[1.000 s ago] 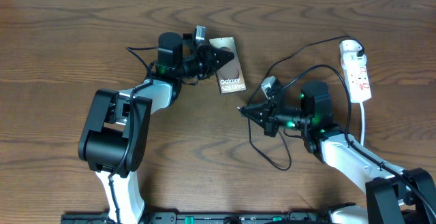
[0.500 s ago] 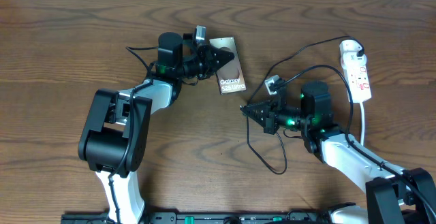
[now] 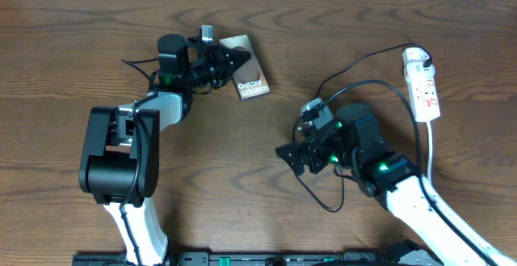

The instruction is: Plug charger to phone and switch on socket

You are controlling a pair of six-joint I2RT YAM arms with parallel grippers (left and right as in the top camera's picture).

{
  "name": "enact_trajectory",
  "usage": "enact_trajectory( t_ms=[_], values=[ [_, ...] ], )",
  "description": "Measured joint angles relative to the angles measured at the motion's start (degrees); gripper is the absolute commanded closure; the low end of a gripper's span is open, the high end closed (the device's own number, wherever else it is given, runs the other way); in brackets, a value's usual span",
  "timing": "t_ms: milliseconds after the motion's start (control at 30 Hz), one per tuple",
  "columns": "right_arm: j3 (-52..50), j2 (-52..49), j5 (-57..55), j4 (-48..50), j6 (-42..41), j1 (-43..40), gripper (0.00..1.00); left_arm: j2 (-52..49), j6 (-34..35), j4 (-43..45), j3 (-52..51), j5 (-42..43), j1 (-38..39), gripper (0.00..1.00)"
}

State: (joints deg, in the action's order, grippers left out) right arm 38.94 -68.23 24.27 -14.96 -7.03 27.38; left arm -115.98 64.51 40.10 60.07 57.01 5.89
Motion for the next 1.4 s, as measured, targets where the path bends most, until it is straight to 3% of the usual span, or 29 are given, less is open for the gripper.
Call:
enact_trajectory(
  t_ms=[333,567,800,1167,1400],
  values=[
    [7.91,4.87,-19.91,-19.47,3.85,0.09,0.01,0.0,0.0,-0.02,0.0,2.16,-0.13,0.93],
    [7.91,2.75,-27.52,-22.71,4.22,0.09,0.02,0.0,0.0,-0.02,0.0,2.49,-0.13,0.93],
    [7.93,-4.44,-34.4,-22.97,5.66,0.07,0.17,0.0,0.0,0.0,0.0,2.64,-0.13,0.93],
    [7.96,-17.53,-41.97,-18.56,1.18,0.07,0.54,0.0,-0.02,-0.02,0.0,2.69,-0.13,0.93],
    [7.96,-24.02,-44.68,-14.12,0.07,-2.49,0.6,0.0,-0.02,-0.02,0.0,3.08,-0.13,0.93]
  ],
)
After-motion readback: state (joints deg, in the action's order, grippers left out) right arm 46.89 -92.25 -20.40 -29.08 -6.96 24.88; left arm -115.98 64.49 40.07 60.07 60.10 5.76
